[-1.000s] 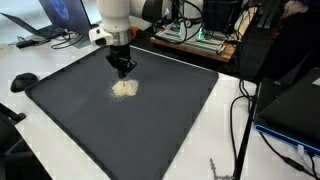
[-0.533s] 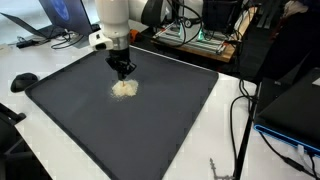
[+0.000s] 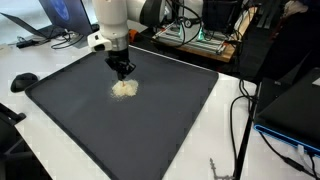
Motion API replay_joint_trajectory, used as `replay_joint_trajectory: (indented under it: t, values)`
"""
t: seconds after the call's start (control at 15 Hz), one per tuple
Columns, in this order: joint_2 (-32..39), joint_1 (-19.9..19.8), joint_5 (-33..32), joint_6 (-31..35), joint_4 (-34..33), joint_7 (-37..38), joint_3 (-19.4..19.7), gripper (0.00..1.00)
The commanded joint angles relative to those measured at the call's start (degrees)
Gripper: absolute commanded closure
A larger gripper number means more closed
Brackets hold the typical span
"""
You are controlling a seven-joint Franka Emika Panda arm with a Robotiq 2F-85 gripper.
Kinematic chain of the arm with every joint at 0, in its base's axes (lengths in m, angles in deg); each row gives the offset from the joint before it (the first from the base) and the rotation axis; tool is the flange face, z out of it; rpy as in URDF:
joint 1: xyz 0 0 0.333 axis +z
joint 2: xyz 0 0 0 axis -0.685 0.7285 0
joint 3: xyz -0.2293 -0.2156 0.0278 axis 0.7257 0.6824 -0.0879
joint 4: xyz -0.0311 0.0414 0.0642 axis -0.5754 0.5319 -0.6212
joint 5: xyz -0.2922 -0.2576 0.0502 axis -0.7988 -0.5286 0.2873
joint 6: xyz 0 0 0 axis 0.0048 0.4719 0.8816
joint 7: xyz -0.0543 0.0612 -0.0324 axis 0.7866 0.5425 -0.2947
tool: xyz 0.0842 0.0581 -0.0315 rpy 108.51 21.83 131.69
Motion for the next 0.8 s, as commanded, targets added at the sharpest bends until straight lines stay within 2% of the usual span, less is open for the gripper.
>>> replay_joint_trajectory:
  t: [0.0, 0.73]
  values:
    - [1.7, 1.3, 1.8, -1.5, -1.4, -1.7, 1.4, 0.97]
    - [-4.2, 4.7, -0.6, -2.9, 2.5, 0.9, 2.4, 0.97]
